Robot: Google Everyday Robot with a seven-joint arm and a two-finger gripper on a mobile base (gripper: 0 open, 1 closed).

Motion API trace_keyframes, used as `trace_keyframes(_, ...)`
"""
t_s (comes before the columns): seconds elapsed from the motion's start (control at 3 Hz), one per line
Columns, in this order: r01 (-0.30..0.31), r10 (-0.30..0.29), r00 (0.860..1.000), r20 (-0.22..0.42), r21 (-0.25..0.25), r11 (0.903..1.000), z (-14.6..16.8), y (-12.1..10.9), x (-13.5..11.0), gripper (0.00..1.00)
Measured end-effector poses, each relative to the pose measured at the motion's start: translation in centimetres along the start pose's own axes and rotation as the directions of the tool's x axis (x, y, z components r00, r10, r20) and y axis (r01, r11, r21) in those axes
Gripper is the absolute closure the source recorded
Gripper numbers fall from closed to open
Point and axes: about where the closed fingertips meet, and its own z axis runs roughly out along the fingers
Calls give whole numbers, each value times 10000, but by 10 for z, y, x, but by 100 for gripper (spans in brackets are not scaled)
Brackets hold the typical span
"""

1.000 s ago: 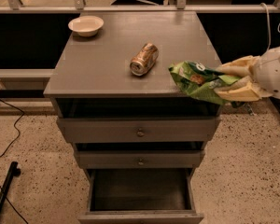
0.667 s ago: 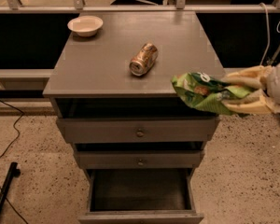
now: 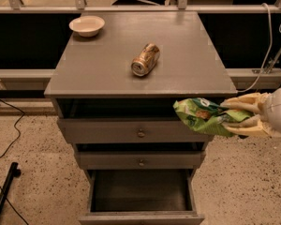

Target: Place green rice chip bag into bottom drawer

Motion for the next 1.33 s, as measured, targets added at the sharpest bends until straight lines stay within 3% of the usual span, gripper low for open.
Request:
trace_keyframes(0.33,91,-66,9980,623,-399,9992,24,13,24,100)
trace_keyframes(0.67,227,-130,9878,1554,-604,9979,58,45,76,100)
trace_keyframes(1.0,1432,-1124,9494,2932,-857,9860,77,78,107,100)
trace_keyframes(1.33,1479,-1185,9503,2880,-823,9856,78,76,104,100)
